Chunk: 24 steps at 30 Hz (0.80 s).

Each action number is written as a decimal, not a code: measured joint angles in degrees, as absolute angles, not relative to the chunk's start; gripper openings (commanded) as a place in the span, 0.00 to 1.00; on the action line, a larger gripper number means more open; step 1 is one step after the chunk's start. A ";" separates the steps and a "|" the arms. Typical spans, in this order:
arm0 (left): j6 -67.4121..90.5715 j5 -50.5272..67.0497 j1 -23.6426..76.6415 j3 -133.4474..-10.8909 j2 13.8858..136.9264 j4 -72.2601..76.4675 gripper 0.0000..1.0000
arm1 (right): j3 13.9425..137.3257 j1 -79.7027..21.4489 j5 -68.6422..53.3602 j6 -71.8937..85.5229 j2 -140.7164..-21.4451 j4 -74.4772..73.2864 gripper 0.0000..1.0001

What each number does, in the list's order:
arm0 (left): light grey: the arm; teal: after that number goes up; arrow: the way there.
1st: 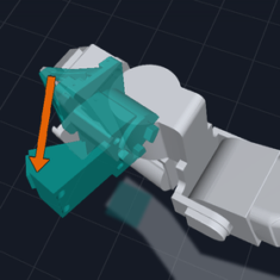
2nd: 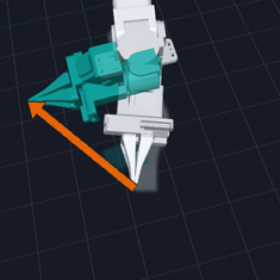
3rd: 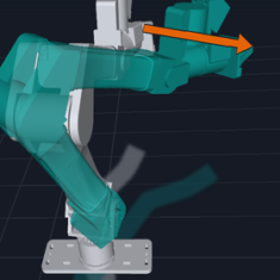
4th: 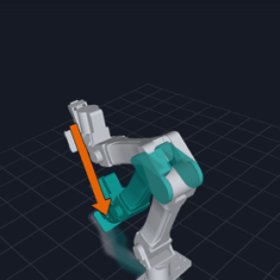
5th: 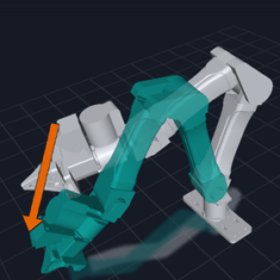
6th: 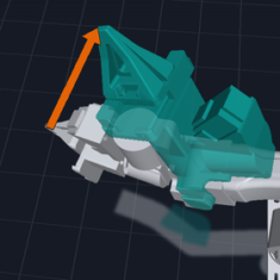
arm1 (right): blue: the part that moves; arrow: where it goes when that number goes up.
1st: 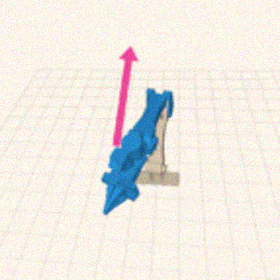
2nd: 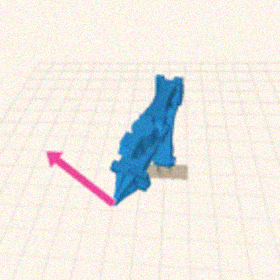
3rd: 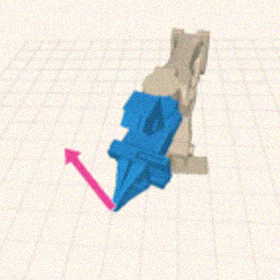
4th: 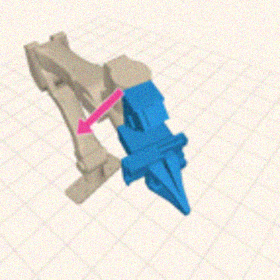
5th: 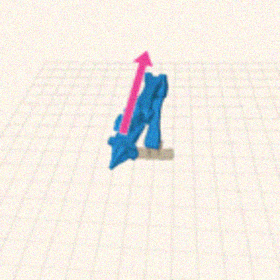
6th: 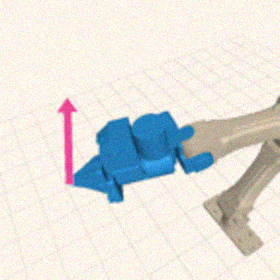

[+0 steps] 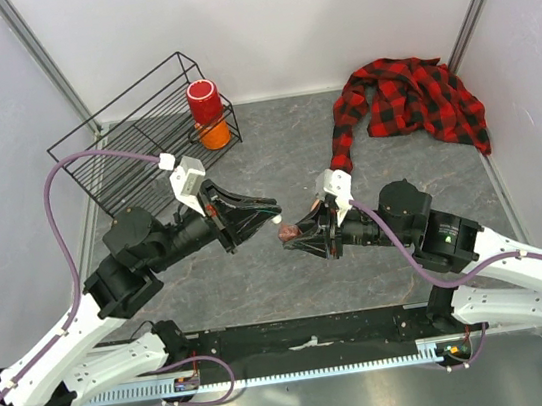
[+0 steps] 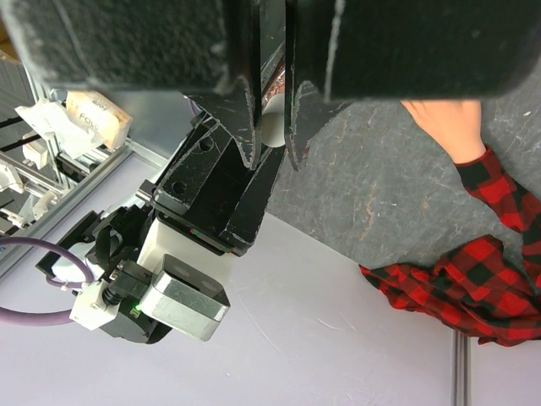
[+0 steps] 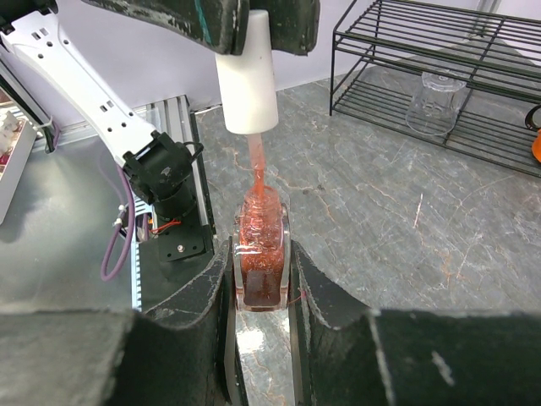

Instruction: Paint the nails

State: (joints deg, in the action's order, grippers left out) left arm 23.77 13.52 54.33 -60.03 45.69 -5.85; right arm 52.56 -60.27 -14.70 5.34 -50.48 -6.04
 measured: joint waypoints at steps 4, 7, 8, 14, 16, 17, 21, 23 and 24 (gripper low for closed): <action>23.79 13.41 54.33 -60.03 45.93 -5.82 0.02 | 52.53 -60.27 -14.72 5.34 -50.46 -6.04 0.00; 23.77 13.43 54.33 -60.01 46.28 -5.58 0.02 | 52.53 -60.27 -14.72 5.34 -50.46 -6.04 0.00; 23.79 13.43 54.33 -59.96 46.41 -5.50 0.02 | 52.53 -60.27 -14.70 5.34 -50.46 -6.04 0.00; 23.81 13.50 54.33 -59.64 46.50 -5.41 0.02 | 52.53 -60.27 -14.70 5.34 -50.28 -6.00 0.00; 23.83 13.50 54.33 -59.59 46.50 -5.43 0.02 | 52.53 -60.27 -14.68 5.34 -50.28 -5.82 0.00; 23.86 13.50 54.33 -59.59 46.50 -5.45 0.02 | 52.53 -60.27 -14.70 5.34 -50.28 -5.78 0.00; 24.25 13.65 54.33 -59.59 46.46 -5.43 0.02 | 52.53 -60.27 -14.68 5.34 -50.28 -5.56 0.00; 24.43 13.72 54.33 -59.59 46.46 -5.43 0.02 | 52.53 -60.27 -14.68 5.34 -50.28 -5.43 0.00; 24.51 13.74 54.33 -59.59 46.46 -5.43 0.02 | 52.53 -60.27 -14.68 5.34 -50.28 -5.26 0.00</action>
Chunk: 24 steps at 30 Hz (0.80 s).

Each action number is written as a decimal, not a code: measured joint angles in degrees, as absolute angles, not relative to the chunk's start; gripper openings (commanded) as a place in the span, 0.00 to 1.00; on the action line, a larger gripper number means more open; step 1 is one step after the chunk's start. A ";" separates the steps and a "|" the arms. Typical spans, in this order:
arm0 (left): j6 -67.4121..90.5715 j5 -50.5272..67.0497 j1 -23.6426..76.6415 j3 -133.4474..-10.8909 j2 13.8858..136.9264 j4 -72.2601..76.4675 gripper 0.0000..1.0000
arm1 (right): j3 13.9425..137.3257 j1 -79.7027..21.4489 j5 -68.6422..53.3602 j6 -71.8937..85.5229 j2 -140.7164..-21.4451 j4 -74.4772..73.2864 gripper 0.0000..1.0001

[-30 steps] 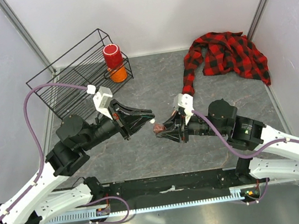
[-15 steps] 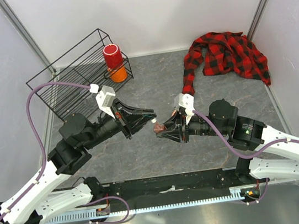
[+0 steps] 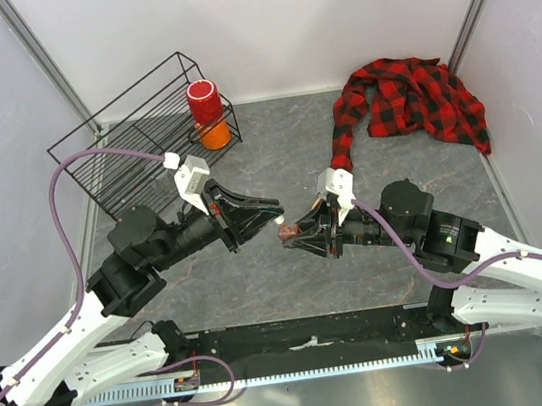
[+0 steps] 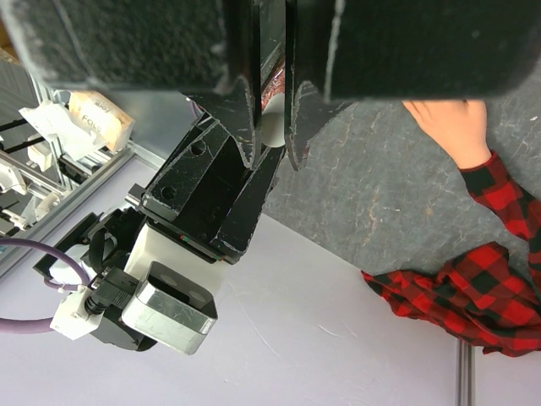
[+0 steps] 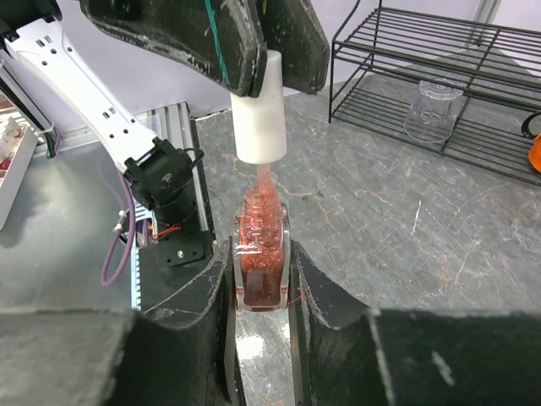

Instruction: Paint the nails

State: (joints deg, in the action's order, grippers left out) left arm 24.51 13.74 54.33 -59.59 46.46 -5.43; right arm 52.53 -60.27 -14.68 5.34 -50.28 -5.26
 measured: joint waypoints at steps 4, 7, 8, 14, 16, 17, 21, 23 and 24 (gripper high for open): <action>24.88 14.11 54.33 -59.46 46.46 -5.39 0.02 | 52.53 -60.27 -14.66 5.34 -50.28 -4.71 0.00; 25.36 14.22 54.33 -58.98 46.46 -5.39 0.02 | 52.53 -60.27 -14.61 5.34 -50.28 -4.27 0.00; 25.61 14.31 54.33 -58.78 46.48 -5.39 0.02 | 52.53 -60.27 -14.61 5.34 -50.28 -4.16 0.00; 26.63 15.35 54.33 -58.41 46.72 -5.30 0.02 | 52.53 -60.27 -14.61 5.34 -50.28 -3.88 0.00; 26.85 15.57 54.33 -58.41 47.00 -5.02 0.02 | 52.53 -60.27 -14.61 5.32 -50.28 -3.81 0.00; 27.00 15.59 54.33 -58.41 47.20 -4.89 0.02 | 52.53 -60.27 -14.61 5.32 -50.28 -3.75 0.00; 27.70 15.57 54.33 -58.30 48.01 -4.27 0.02 | 52.42 -60.25 -14.57 5.15 -50.11 -3.46 0.00; 28.10 15.57 54.33 -57.87 48.07 -3.84 0.02 | 52.25 -60.25 -14.46 5.10 -49.76 -3.51 0.00; 28.29 15.59 54.33 -57.52 48.05 -3.36 0.02 | 51.96 -60.25 -14.26 5.06 -49.50 -3.42 0.00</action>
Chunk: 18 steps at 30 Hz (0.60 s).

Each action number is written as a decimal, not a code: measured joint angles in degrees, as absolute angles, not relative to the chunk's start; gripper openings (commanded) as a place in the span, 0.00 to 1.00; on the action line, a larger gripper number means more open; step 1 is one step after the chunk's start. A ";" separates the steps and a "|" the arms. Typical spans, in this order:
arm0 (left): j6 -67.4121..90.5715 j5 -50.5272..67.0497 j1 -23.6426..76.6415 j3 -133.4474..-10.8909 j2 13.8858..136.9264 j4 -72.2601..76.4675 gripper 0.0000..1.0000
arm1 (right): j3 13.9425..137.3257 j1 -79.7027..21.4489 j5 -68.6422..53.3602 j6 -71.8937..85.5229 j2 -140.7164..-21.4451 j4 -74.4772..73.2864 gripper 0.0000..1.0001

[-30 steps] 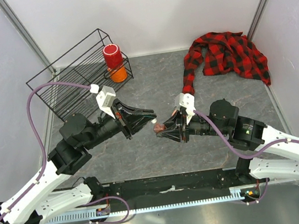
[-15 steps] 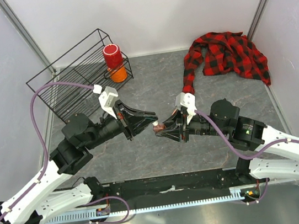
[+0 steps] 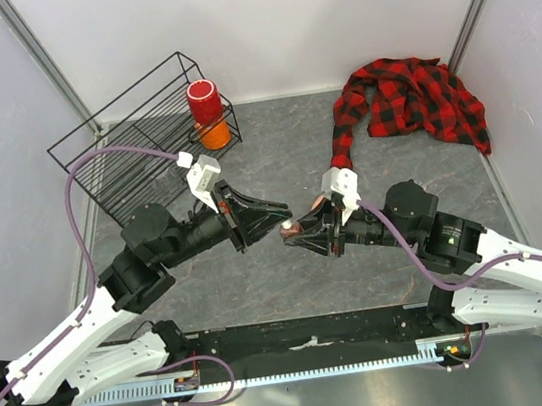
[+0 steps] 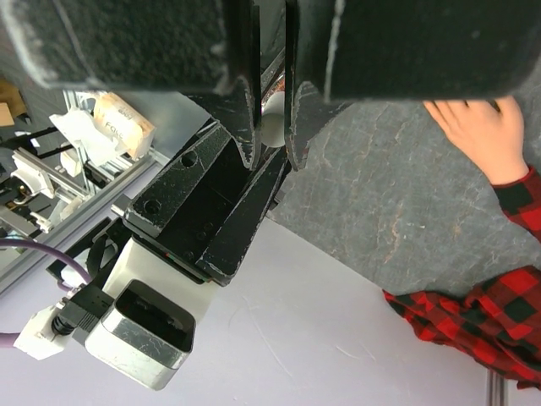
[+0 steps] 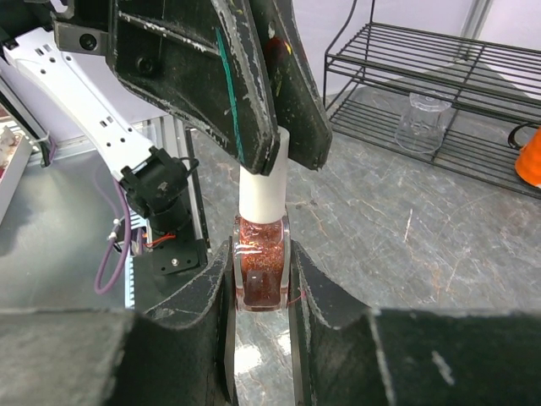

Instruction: Paint the nails

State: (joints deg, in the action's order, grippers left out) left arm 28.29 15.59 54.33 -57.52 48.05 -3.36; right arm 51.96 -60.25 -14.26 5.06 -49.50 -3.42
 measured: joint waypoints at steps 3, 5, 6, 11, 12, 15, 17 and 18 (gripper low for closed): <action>28.69 15.66 54.33 -55.48 47.70 -0.36 0.02 | 50.65 -60.25 -13.58 4.91 -48.38 -2.85 0.00; 28.97 15.75 54.35 -53.32 47.20 2.66 0.02 | 49.43 -60.25 -13.32 5.19 -47.62 -1.78 0.00; 29.17 15.88 54.35 -52.29 47.05 4.21 0.02 | 48.75 -60.25 -13.30 5.43 -47.35 -1.04 0.00; 30.46 16.75 54.22 -49.87 47.48 9.37 0.02 | 46.11 -60.25 -12.05 6.42 -45.93 2.11 0.00; 30.70 16.80 54.22 -49.60 47.53 10.09 0.02 | 45.87 -60.25 -11.66 6.44 -45.65 2.35 0.00; 31.53 16.78 54.22 -48.21 46.96 12.49 0.10 | 45.76 -60.36 -11.35 6.44 -45.36 2.57 0.00; 31.94 16.58 54.22 -47.13 46.17 13.41 0.25 | 45.76 -60.58 -11.33 6.44 -45.36 2.42 0.00; 31.92 16.53 54.22 -46.98 46.00 13.43 0.30 | 45.76 -60.62 -11.33 6.42 -45.36 2.35 0.00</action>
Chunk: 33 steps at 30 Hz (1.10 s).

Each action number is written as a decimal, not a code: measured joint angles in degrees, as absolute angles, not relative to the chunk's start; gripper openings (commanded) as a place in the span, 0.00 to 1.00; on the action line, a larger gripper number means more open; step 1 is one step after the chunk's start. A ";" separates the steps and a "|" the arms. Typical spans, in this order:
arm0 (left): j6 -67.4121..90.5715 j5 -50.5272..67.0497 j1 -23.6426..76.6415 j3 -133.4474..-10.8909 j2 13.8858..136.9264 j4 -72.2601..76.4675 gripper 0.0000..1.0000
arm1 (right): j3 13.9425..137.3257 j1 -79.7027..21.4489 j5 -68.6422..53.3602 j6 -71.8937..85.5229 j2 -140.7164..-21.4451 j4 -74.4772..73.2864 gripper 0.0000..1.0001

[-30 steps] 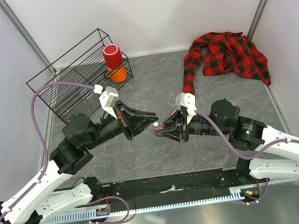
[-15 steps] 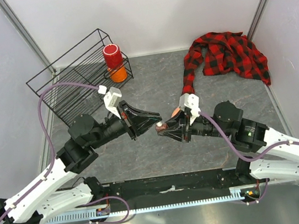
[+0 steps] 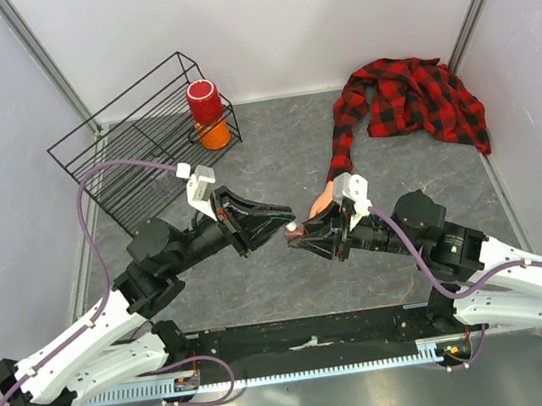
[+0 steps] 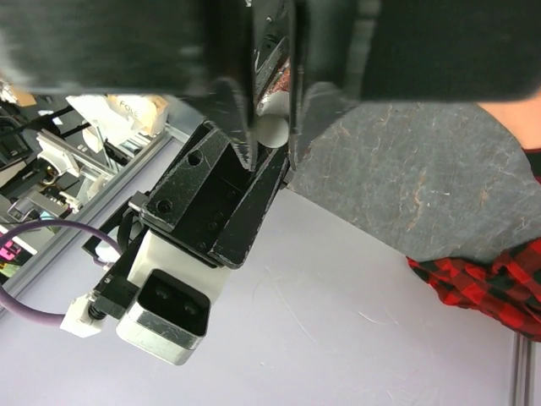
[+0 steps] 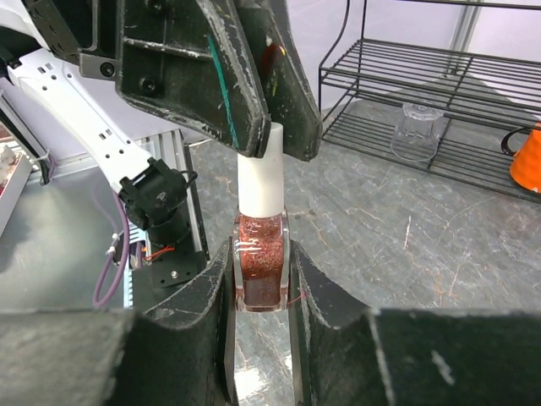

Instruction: Paint the nails

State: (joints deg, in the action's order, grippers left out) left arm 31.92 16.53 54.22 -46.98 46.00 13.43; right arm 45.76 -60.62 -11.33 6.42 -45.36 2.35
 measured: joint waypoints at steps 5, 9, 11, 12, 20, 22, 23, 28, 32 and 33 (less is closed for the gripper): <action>31.83 15.53 54.24 -47.79 45.74 9.47 0.62 | 45.76 -60.47 -9.58 6.28 -44.88 2.72 0.00; 31.11 13.54 54.24 -50.15 44.86 5.43 0.99 | 45.76 -60.47 -7.51 5.69 -44.23 2.07 0.00; 30.11 12.64 54.24 -51.51 44.03 4.19 1.00 | 45.76 -60.47 -6.44 5.10 -44.01 1.28 0.00; 30.09 12.21 54.24 -52.66 43.62 3.16 1.00 | 45.76 -60.47 -5.72 4.73 -43.88 0.78 0.00; 29.54 6.24 54.24 -55.68 38.37 -5.06 0.87 | 45.78 -60.47 -0.58 3.75 -42.44 -1.30 0.00; 29.71 2.74 54.24 -57.71 38.02 -9.08 0.89 | 45.93 -60.49 2.02 3.64 -42.70 -2.02 0.00; 30.00 0.99 54.24 -60.12 38.65 -11.77 0.89 | 46.26 -60.47 3.62 3.62 -43.13 -2.68 0.00; 32.38 -6.61 54.22 -80.47 50.61 -23.64 0.74 | 49.95 -60.47 11.70 3.60 -47.72 -5.21 0.00; 33.36 -8.56 54.22 -85.82 57.36 -27.77 0.72 | 51.31 -60.47 15.53 3.62 -49.54 -5.23 0.00; 33.52 -8.73 54.22 -85.84 58.43 -28.58 0.72 | 51.53 -60.47 16.38 3.62 -49.84 -5.23 0.00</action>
